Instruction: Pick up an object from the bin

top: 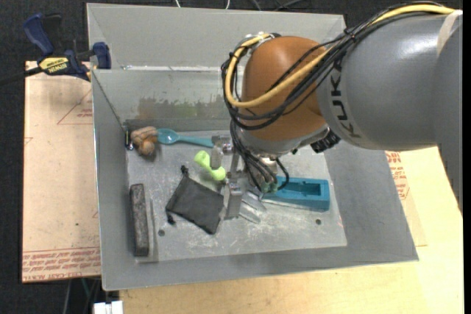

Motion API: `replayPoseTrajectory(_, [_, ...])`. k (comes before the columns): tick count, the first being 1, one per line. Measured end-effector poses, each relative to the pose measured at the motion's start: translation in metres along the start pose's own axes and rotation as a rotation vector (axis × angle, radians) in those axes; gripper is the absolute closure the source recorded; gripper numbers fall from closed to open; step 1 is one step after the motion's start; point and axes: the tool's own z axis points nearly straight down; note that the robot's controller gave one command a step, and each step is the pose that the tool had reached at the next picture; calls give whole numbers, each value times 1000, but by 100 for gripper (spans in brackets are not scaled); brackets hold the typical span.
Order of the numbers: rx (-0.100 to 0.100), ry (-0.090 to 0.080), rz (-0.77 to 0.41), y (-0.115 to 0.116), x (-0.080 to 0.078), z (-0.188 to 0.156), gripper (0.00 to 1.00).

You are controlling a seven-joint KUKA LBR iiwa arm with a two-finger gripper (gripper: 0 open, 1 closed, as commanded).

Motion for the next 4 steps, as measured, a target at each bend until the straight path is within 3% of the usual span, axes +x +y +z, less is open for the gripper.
replayPoseTrajectory(1, [-1,-7,3,-1,-2,-3,0])
replayPoseTrajectory(2, [-3,-10,31,-11,2,62,0])
replayPoseTrajectory(3, [-5,-20,-27,-31,0,115,0])
replayPoseTrajectory(4, [-7,-9,273,-11,14,101,100])
